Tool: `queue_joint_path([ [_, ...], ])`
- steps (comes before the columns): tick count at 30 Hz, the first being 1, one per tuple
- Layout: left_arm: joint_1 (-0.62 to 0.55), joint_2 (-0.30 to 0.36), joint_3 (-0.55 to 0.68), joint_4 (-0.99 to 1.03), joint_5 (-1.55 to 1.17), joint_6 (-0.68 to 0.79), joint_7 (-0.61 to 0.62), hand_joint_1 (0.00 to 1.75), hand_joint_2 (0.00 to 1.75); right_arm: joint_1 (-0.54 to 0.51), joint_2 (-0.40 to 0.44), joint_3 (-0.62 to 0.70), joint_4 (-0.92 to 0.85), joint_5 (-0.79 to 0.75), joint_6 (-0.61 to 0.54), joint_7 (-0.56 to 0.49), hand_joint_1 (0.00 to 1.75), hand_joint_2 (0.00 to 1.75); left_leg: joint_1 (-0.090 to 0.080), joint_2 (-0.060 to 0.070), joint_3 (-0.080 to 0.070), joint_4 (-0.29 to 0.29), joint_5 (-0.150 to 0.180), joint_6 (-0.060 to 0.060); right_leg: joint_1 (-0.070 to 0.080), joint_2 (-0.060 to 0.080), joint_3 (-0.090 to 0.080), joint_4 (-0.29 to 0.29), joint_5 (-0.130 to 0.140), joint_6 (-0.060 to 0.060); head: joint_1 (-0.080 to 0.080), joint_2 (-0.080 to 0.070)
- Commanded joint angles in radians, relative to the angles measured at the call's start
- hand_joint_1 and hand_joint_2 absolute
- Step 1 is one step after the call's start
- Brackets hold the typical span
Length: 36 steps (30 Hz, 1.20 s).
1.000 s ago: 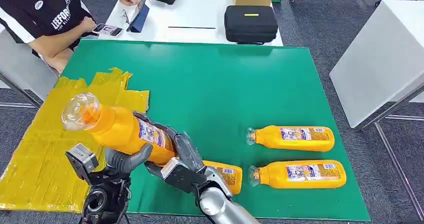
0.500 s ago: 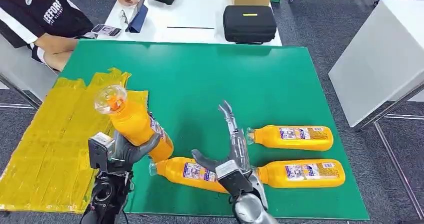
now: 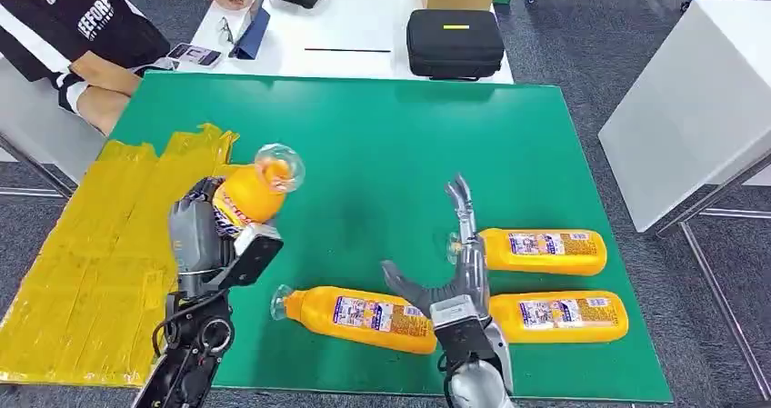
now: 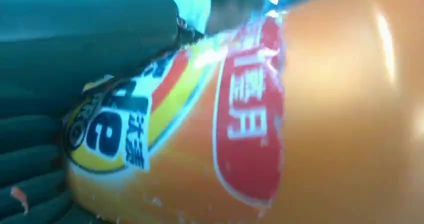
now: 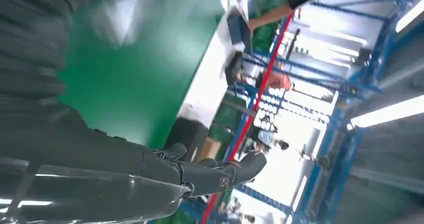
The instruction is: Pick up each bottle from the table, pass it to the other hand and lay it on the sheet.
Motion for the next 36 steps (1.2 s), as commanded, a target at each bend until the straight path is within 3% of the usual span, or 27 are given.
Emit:
queue_joint_path([
  [1, -0.163, 0.059, 0.073, 0.343, -0.315, 0.066, 0.137, 1.75, 1.75, 0.068, 0.008, -0.106, -0.134, 0.012, 0.033, 0.000, 0.00, 1.75, 0.000, -0.002, 0.003, -0.001, 0.000, 0.000, 0.000, -0.002, 0.003, -0.001, -0.001, -0.003, 0.000, 0.000],
  [5, -0.204, 0.117, 0.057, 0.435, -0.469, 0.067, 0.267, 1.75, 1.75, 0.064, -0.009, -0.096, -0.130, 0.010, 0.038, -0.008, 0.00, 1.75, 0.000, 0.000, 0.006, -0.001, -0.001, 0.000, 0.000, 0.000, 0.005, 0.000, -0.001, -0.005, 0.000, 0.000],
  [10, -0.207, 0.125, 0.059, 0.438, -0.469, 0.067, 0.264, 1.75, 1.75, 0.061, -0.012, -0.094, -0.128, 0.007, 0.039, -0.009, 0.00, 1.75, 0.000, 0.000, 0.006, -0.001, -0.002, 0.001, 0.001, 0.000, 0.005, 0.000, -0.001, -0.005, 0.000, 0.000],
  [18, -0.356, 0.241, 0.122, 0.770, -0.465, 0.040, 0.277, 1.75, 1.75, 0.055, -0.030, -0.074, -0.124, -0.019, 0.011, -0.012, 0.00, 1.75, 0.000, 0.001, 0.007, -0.001, -0.002, 0.000, 0.001, 0.001, 0.006, 0.000, -0.002, -0.006, 0.000, 0.000],
  [23, -0.363, 0.269, 0.139, 0.795, -0.469, 0.037, 0.277, 1.75, 1.75, 0.043, -0.025, -0.079, -0.117, -0.025, 0.020, -0.011, 0.00, 1.75, 0.002, 0.004, 0.004, 0.000, -0.001, 0.000, 0.002, 0.003, 0.002, 0.000, 0.000, -0.005, 0.000, 0.000],
  [30, -0.311, 0.364, 0.125, 0.682, -0.469, 0.067, 0.156, 1.75, 1.75, 0.004, -0.029, -0.074, -0.061, -0.046, 0.020, -0.029, 0.00, 1.75, 0.002, 0.006, 0.007, 0.000, -0.003, 0.000, 0.003, 0.005, 0.005, 0.001, -0.001, -0.007, 0.000, 0.000],
  [36, -0.286, 0.379, 0.111, 0.633, -0.463, 0.067, 0.074, 1.75, 1.75, -0.001, -0.022, -0.076, -0.063, -0.048, 0.025, -0.026, 0.00, 1.75, 0.002, 0.003, 0.006, 0.000, -0.002, 0.000, 0.003, 0.002, 0.005, 0.001, -0.002, -0.007, 0.000, 0.000],
])
